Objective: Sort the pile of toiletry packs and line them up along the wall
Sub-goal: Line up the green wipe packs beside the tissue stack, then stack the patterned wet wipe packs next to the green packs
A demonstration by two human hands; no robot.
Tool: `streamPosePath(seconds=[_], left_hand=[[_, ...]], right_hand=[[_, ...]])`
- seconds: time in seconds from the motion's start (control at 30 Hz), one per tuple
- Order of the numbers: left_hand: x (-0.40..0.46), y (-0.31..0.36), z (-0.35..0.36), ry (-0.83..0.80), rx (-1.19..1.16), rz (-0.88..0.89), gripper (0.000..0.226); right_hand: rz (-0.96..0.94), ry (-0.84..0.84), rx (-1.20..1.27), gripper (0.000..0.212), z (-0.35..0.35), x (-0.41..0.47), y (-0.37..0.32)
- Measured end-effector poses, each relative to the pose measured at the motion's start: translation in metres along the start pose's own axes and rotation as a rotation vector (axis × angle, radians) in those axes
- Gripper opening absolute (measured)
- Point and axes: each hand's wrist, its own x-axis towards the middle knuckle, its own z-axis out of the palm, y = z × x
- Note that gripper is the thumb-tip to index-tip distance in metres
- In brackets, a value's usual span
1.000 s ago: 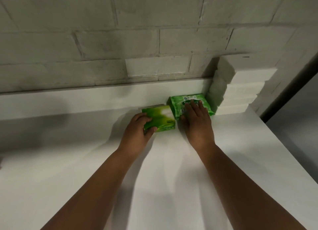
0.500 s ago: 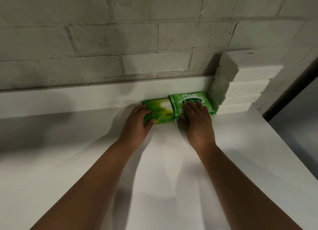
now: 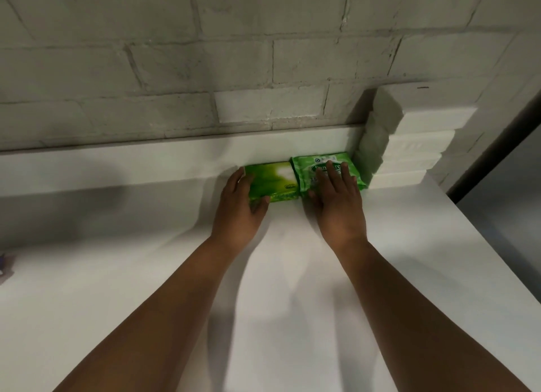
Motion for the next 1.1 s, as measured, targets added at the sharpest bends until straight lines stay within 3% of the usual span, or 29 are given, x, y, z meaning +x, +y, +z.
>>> streamPosePath(seconds=[0.33,0.6,1.1], left_hand=[[-0.067,0.001,-0.036,0.058,-0.008,-0.109,0.041],[-0.118,-0.012,-0.081,-0.035,0.005,-0.148,0.027],[-0.220,-0.104,-0.250,-0.026,0.017,-0.438,0.024]], right_hand=[[-0.066,-0.105,0.027,0.042,-0.019,-0.050,-0.035],[-0.153,-0.356,0.230,0.044,-0.028,-0.110,-0.123],[-0.318,-0.532,0.428,0.045,-0.015,-0.156,-0.310]])
